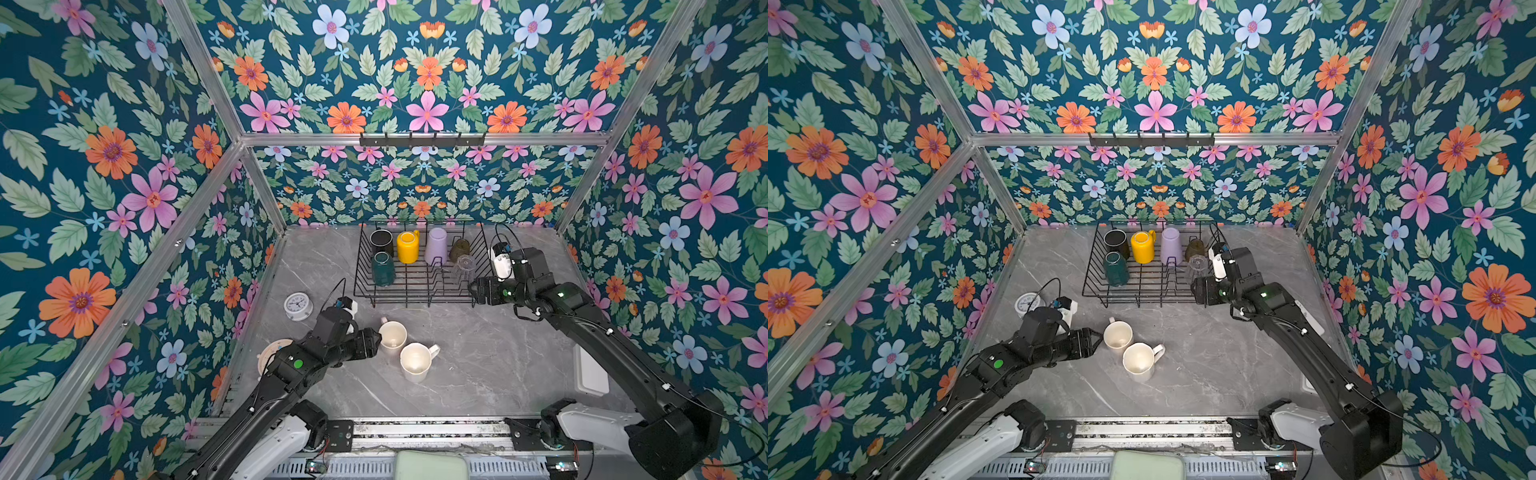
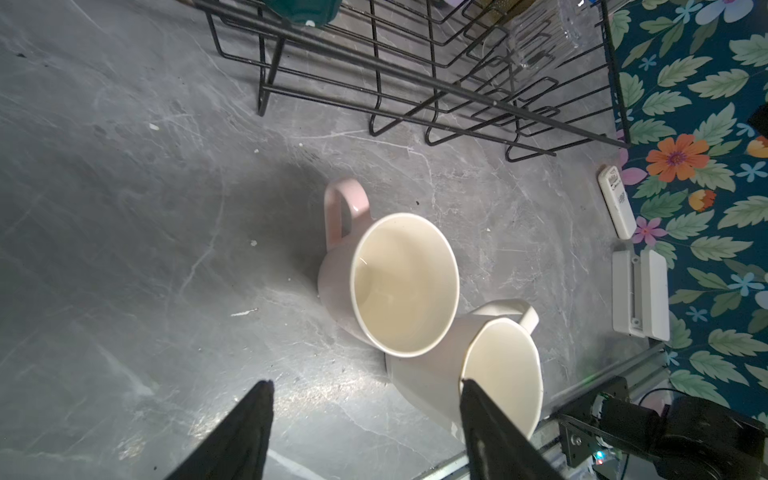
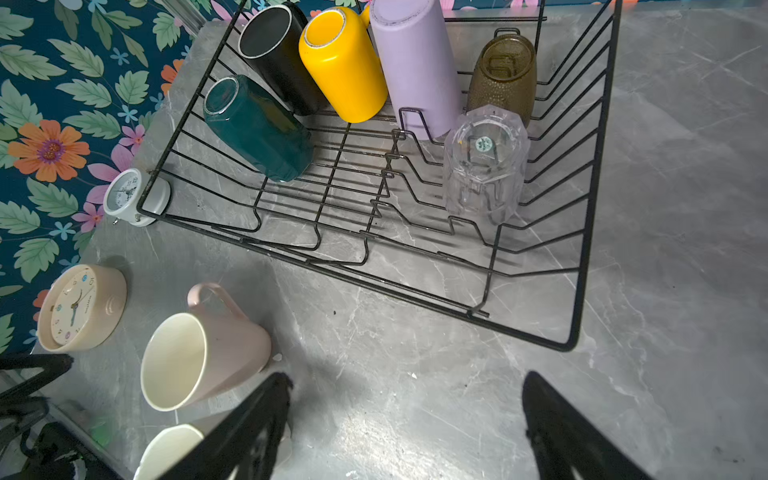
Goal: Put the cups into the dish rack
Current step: 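Move the left gripper down to the pink mug and grasp it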
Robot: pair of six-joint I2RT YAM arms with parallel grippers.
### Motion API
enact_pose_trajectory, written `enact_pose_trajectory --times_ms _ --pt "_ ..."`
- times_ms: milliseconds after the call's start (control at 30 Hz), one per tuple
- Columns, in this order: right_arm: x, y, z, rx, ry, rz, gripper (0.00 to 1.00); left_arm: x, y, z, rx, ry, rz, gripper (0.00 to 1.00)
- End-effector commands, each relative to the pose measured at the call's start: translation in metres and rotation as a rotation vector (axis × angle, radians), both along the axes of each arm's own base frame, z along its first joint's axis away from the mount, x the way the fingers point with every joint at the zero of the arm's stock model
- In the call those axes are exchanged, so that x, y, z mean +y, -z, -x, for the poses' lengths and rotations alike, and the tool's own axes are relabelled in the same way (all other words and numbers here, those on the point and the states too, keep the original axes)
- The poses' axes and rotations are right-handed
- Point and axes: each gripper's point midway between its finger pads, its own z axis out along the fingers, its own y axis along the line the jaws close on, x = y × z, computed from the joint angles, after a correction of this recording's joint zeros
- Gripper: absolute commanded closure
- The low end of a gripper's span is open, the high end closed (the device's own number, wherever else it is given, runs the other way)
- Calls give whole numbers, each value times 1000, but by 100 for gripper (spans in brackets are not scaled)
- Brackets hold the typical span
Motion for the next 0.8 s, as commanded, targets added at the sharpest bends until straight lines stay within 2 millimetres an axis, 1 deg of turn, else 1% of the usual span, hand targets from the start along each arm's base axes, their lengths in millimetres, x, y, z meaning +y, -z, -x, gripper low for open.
enact_pose_trajectory --times_ms 0,167,433,567,767 --pt "2 -6 1 -22 5 -27 13 -7 -2 -5 -13 10 22 29" --pt "1 -4 11 -16 3 -36 13 -5 5 -14 -12 -14 -25 32" --pt "-2 -4 27 -23 4 -51 13 -11 14 -22 0 -12 -68 35" --pt "-3 -2 32 -22 2 -52 13 -13 23 -25 12 -20 -99 36" --pt "-5 1 36 -22 -2 -45 13 -18 28 -31 4 -29 -157 40"
